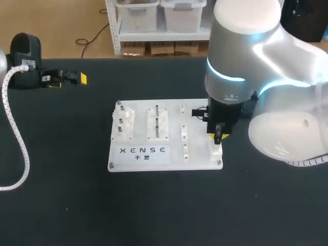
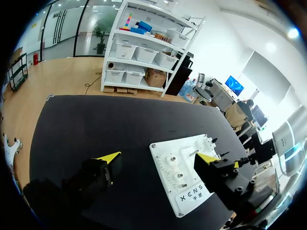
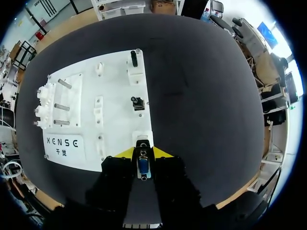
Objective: Insert the USB connector, Ethernet cable, and multi-pin plug into their matching sockets one by one.
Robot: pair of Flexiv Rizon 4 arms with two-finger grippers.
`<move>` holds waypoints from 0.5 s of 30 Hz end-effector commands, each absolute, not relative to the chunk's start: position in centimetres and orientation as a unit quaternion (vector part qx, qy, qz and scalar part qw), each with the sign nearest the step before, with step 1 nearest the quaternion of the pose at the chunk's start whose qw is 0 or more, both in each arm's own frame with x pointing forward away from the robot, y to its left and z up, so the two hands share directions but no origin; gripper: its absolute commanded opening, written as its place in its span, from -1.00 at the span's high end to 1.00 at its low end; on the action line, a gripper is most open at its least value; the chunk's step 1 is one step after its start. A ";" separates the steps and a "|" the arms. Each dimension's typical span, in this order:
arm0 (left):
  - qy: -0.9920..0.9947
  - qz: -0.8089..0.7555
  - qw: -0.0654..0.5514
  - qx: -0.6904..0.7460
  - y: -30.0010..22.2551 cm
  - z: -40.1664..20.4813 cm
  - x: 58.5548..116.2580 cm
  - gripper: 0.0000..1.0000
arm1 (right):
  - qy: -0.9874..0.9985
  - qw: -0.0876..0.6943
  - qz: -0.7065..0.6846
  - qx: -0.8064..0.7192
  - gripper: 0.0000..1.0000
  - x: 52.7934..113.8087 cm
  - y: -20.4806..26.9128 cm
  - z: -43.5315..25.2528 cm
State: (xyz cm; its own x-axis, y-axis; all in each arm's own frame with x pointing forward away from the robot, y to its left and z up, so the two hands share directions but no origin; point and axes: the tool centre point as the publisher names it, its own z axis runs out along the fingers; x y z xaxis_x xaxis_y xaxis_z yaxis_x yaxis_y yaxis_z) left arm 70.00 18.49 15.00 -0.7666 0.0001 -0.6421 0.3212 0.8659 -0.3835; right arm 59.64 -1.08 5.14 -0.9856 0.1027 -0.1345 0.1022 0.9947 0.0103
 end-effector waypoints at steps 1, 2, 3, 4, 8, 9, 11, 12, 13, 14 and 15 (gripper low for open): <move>0.908 -0.243 0.330 0.088 18.5 15.0 70.0 -1.00 | 0.997 0.061 0.001 0.051 1.00 60.0 -1.0 1.5; 0.908 -0.243 0.330 0.088 18.5 15.0 70.0 -1.00 | 0.997 0.060 0.001 0.051 1.00 60.0 -1.0 1.5; 0.908 -0.243 0.330 0.088 18.5 15.0 70.0 -1.00 | 0.997 0.063 -0.001 0.050 1.00 60.0 -1.1 1.7; 0.908 -0.243 0.330 0.088 18.5 15.0 70.0 -1.00 | 0.997 0.064 -0.001 0.051 1.00 60.0 -1.1 1.9; 0.908 -0.243 0.330 0.088 18.5 15.0 70.0 -1.00 | 0.995 0.077 0.002 0.056 -1.00 60.6 -1.3 3.3; 0.908 -0.243 0.330 0.088 18.5 15.0 70.0 -1.00 | 0.995 0.082 0.001 0.057 -1.00 60.8 -1.4 3.6; 0.908 -0.243 0.330 0.088 18.5 15.0 70.0 -1.00 | 0.994 0.088 0.005 0.061 -1.00 61.2 -1.5 4.3; 0.908 -0.243 0.330 0.088 18.5 15.0 70.0 -1.00 | 0.994 0.091 0.006 0.062 -1.00 61.5 -1.5 4.6; 0.908 -0.243 0.330 0.088 18.5 15.0 70.0 -1.00 | 0.993 0.096 0.009 0.062 -1.00 61.8 -1.6 5.0; 0.908 -0.243 0.330 0.088 18.5 15.0 70.0 -1.00 | 0.993 0.099 0.010 0.061 -1.00 62.0 -1.6 5.3; 0.908 -0.243 0.330 0.088 18.5 15.0 70.0 -1.00 | 0.993 0.104 0.010 0.061 -1.00 62.2 -1.5 5.7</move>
